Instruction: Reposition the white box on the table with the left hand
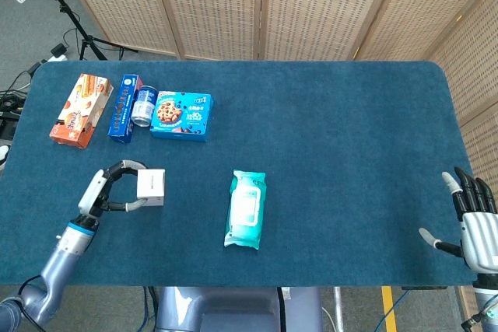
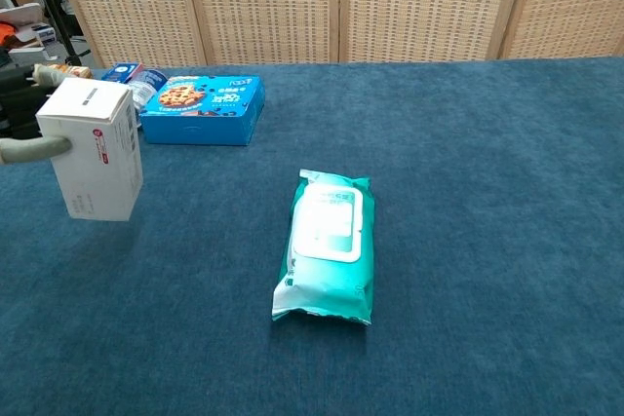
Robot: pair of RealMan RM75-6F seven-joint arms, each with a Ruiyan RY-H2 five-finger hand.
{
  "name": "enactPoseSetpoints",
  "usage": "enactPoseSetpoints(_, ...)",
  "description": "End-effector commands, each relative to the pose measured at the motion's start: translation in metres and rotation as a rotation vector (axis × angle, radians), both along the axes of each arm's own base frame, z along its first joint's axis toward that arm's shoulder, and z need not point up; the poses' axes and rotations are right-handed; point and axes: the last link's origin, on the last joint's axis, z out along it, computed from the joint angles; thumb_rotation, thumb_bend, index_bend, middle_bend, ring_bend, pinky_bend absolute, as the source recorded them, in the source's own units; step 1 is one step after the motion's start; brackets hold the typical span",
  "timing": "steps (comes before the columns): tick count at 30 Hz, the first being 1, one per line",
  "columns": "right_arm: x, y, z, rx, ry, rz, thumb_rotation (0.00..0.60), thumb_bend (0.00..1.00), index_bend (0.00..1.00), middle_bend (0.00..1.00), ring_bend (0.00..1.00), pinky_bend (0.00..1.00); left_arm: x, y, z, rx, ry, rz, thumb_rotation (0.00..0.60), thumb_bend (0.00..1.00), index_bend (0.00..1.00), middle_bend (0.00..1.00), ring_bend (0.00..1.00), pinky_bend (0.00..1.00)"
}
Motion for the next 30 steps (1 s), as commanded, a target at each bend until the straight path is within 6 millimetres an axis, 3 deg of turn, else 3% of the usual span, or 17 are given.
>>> enactPoseSetpoints(1,0.000,0.000,0.000,0.000,0.001,-0.002,0.600,0.00,0.00,0.00,0.00,0.00,-0.007,-0.004,-0.018,-0.030,-0.039,0.015,0.600,0.20,0.50,0.41,0.27,0.35)
enactPoseSetpoints(13,0.000,0.000,0.002,-0.004,-0.011,0.002,0.600,0.00,0.00,0.00,0.00,0.00,-0.015,-0.008,-0.036,-0.045,0.007,0.029,0.600,0.18,0.49,0.40,0.26,0.35)
enactPoseSetpoints(15,0.000,0.001,0.002,-0.004,-0.010,0.004,0.600,0.00,0.00,0.00,0.00,0.00,-0.016,-0.010,-0.037,-0.048,0.004,0.024,0.600,0.17,0.45,0.31,0.19,0.35)
enactPoseSetpoints(17,0.000,0.001,0.002,-0.004,-0.010,0.004,0.600,0.00,0.00,0.00,0.00,0.00,-0.017,-0.011,-0.036,-0.047,0.008,0.017,0.600,0.16,0.32,0.14,0.07,0.30)
enactPoseSetpoints(20,0.001,0.001,0.001,-0.003,-0.011,0.007,0.600,0.00,0.00,0.00,0.00,0.00,-0.021,-0.014,-0.034,-0.034,0.011,0.018,0.600,0.15,0.14,0.01,0.00,0.21)
enactPoseSetpoints(23,0.001,0.001,0.002,-0.005,-0.011,0.010,0.600,0.00,0.00,0.00,0.00,0.00,-0.025,-0.017,-0.032,-0.019,0.030,0.024,0.600,0.12,0.01,0.00,0.00,0.13)
enactPoseSetpoints(30,0.001,0.003,0.003,-0.008,-0.014,0.013,0.600,0.00,0.00,0.00,0.00,0.00,-0.038,-0.032,-0.020,0.010,0.079,-0.005,0.600,0.09,0.00,0.00,0.00,0.06)
